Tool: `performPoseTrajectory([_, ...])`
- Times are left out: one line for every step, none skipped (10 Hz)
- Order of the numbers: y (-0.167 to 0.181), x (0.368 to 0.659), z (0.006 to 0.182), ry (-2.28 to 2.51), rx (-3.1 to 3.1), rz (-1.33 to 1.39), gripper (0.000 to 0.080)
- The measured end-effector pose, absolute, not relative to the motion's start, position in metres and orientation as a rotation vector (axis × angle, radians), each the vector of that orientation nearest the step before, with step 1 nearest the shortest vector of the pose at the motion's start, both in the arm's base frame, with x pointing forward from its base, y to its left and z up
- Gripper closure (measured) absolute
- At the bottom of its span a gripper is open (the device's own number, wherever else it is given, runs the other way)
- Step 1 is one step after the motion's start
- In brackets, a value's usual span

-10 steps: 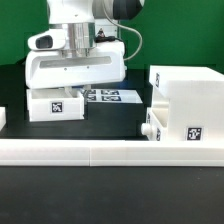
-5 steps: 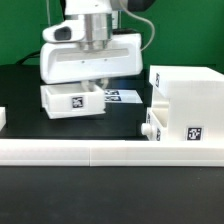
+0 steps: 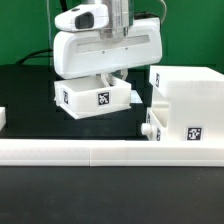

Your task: Assemble drawer

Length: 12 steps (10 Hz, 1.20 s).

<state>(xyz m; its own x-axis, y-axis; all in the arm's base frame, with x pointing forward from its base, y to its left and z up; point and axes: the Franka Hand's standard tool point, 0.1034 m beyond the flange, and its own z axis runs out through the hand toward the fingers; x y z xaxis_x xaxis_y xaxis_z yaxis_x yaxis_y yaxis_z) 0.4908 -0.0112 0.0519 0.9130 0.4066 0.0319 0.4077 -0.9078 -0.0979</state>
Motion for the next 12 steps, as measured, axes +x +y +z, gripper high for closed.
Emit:
performPoseTrajectory([-0.011, 0.489, 0.051, -0.632, -2.972, -0.012, 0.0755])
performPoseTrajectory([-0.012, 0.489, 0.051, -0.656, -2.967, -0.013, 0.0755])
performPoseTrajectory([-0.013, 0.489, 0.051, -0.765, -2.941, -0.017, 0.0755])
performPoseTrajectory([-0.017, 0.489, 0.050, -0.963, -2.884, -0.023, 0.0755])
performPoseTrajectory([-0.021, 0.493, 0.052, -1.132, -2.827, -0.020, 0.0755])
performPoseTrajectory([-0.023, 0.498, 0.053, -1.284, -2.774, -0.029, 0.0755])
performPoseTrajectory([-0.025, 0.500, 0.053, -1.441, -2.704, -0.019, 0.0755])
performPoseTrajectory([-0.028, 0.500, 0.053, -1.522, -2.656, 0.001, 0.0755])
performPoseTrajectory([-0.028, 0.500, 0.052, -1.616, -2.602, -0.003, 0.0755])
performPoseTrajectory([-0.028, 0.499, 0.051, -1.695, -2.550, -0.006, 0.0755])
performPoseTrajectory([-0.030, 0.499, 0.051, -1.785, -2.491, -0.009, 0.0755])
performPoseTrajectory([-0.034, 0.501, 0.051, -1.975, -2.364, -0.018, 0.0755])
